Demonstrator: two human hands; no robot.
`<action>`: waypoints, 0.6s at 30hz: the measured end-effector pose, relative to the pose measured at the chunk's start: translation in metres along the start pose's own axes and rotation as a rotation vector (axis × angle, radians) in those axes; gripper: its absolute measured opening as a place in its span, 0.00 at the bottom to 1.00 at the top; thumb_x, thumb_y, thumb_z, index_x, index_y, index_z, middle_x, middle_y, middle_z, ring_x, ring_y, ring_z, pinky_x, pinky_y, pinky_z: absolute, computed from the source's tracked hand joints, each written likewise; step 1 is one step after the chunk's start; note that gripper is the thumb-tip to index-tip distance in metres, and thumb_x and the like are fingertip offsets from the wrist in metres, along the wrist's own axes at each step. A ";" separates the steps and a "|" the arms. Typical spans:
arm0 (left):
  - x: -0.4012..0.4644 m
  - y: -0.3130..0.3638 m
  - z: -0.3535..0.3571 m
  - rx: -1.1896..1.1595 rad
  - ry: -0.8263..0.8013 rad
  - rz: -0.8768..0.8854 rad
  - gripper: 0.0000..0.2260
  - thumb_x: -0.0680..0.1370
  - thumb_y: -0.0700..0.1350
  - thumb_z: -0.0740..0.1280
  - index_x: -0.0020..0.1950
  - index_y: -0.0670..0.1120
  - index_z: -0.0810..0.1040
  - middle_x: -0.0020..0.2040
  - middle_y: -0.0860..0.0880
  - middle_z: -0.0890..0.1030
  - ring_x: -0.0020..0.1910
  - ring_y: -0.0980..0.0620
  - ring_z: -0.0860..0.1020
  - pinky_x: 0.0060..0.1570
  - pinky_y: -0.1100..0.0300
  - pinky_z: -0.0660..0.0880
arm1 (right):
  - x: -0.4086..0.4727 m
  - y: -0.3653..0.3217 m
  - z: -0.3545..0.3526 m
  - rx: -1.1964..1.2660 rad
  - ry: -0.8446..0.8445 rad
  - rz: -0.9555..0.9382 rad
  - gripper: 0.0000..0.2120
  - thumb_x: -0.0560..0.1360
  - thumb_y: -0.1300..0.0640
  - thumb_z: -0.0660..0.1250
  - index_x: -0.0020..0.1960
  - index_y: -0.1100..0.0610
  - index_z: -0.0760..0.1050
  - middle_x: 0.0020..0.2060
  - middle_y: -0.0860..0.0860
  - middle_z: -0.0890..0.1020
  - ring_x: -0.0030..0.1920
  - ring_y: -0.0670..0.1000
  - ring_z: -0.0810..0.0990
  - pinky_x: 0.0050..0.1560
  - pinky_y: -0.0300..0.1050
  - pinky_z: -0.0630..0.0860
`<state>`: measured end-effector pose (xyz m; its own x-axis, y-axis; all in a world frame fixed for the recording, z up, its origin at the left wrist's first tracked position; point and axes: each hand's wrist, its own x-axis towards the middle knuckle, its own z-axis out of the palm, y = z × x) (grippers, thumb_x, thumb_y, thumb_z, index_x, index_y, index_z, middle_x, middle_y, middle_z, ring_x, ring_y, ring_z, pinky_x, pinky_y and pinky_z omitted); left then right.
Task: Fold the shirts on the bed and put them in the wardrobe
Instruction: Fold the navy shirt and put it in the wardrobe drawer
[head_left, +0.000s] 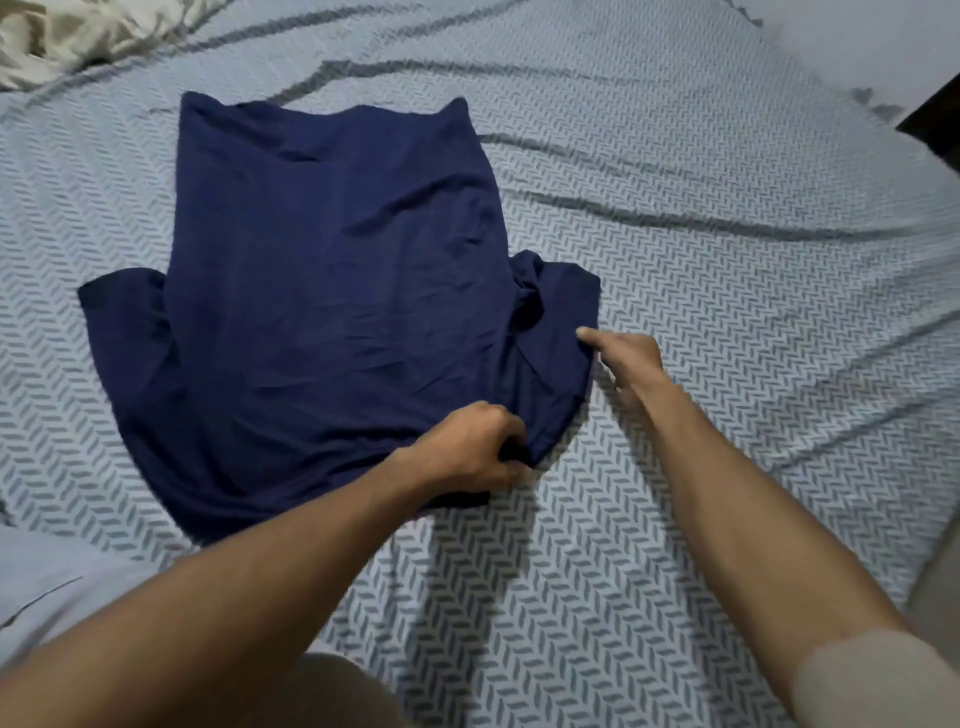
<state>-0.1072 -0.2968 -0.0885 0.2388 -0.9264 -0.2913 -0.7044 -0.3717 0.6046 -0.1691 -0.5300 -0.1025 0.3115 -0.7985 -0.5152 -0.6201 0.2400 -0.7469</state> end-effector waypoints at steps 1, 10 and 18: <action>0.011 0.010 0.006 -0.020 -0.020 -0.044 0.16 0.74 0.57 0.72 0.55 0.48 0.79 0.49 0.48 0.79 0.51 0.46 0.76 0.49 0.50 0.75 | 0.005 -0.009 -0.001 0.038 -0.044 0.059 0.13 0.68 0.52 0.80 0.46 0.57 0.81 0.37 0.51 0.82 0.31 0.46 0.79 0.28 0.39 0.74; 0.040 0.016 0.021 -0.337 -0.069 -0.404 0.05 0.78 0.51 0.72 0.43 0.52 0.82 0.45 0.54 0.82 0.61 0.46 0.72 0.60 0.49 0.60 | 0.016 -0.067 -0.004 0.138 -0.221 0.311 0.09 0.75 0.49 0.71 0.47 0.55 0.80 0.34 0.51 0.82 0.38 0.53 0.78 0.40 0.45 0.71; 0.023 0.009 0.025 -0.363 -0.104 -0.285 0.09 0.78 0.53 0.71 0.39 0.56 0.78 0.39 0.57 0.80 0.61 0.49 0.69 0.60 0.52 0.56 | 0.024 0.019 -0.050 0.566 0.151 0.051 0.09 0.75 0.66 0.67 0.42 0.54 0.71 0.36 0.53 0.80 0.36 0.51 0.79 0.38 0.46 0.77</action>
<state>-0.1249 -0.3198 -0.1081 0.3074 -0.7799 -0.5452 -0.3371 -0.6250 0.7041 -0.2092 -0.5726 -0.1079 0.1602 -0.8380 -0.5216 -0.1378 0.5043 -0.8525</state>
